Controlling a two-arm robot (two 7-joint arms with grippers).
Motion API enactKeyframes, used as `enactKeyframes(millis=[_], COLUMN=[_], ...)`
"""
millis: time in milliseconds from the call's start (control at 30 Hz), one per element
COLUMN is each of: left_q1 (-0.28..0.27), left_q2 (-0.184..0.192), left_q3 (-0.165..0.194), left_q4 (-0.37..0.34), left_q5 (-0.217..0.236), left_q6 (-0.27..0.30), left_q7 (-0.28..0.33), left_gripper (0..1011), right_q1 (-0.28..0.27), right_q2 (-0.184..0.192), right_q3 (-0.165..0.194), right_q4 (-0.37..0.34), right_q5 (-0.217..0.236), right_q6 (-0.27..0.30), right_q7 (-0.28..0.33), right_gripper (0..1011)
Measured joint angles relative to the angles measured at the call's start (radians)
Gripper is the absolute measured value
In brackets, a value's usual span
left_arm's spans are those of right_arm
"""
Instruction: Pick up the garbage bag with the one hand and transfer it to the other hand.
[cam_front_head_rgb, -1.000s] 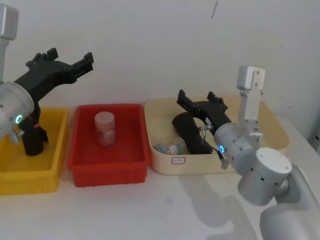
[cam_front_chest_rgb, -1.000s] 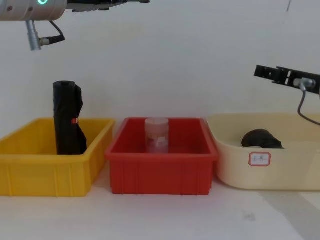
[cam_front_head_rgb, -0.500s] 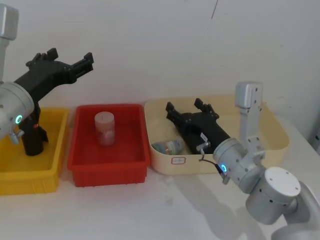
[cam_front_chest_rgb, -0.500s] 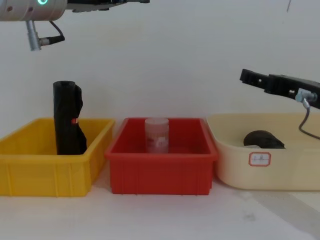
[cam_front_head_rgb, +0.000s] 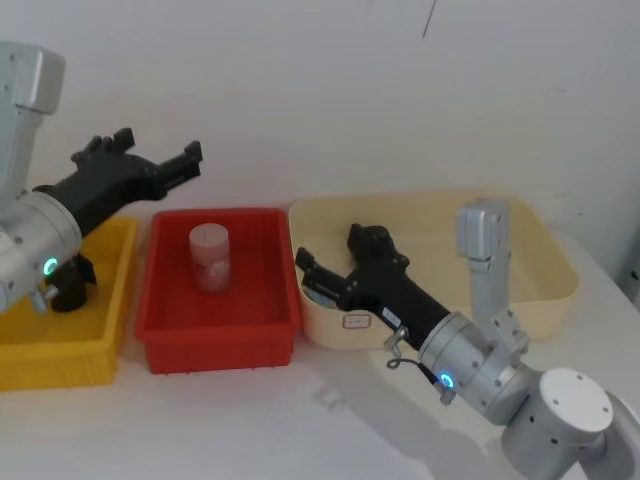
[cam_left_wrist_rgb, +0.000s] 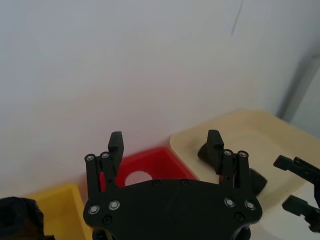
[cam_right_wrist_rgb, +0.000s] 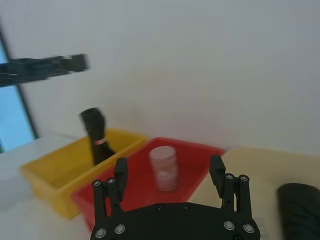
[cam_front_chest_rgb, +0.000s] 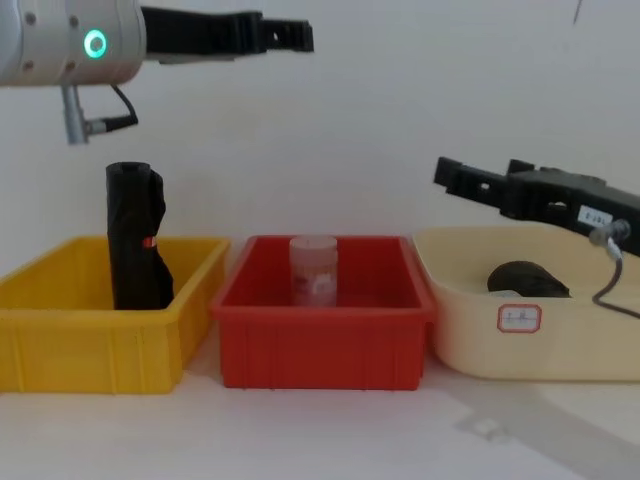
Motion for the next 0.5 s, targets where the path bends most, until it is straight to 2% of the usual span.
enactKeyframes(millis=[267,500], left_q1=[0.011,0.016], left_q2=[0.02,0.028], left_q3=[0.033,0.047], left_q4=[0.013,0.018], left_q5=[0.005,0.006], left_q6=[-0.005,-0.007], left_q7=[-0.033,-0.047], left_gripper=[1001,1001], right_q1=[-0.035,-0.052], right_q2=[0.025,0.035], right_q3=[-0.029,-0.043], right_q4=[-0.026,-0.038], right_q5=[0.015,0.02], right_q6=[-0.03,-0.044], right_q7=[0.058,0.08], right_gripper=[1001,1001])
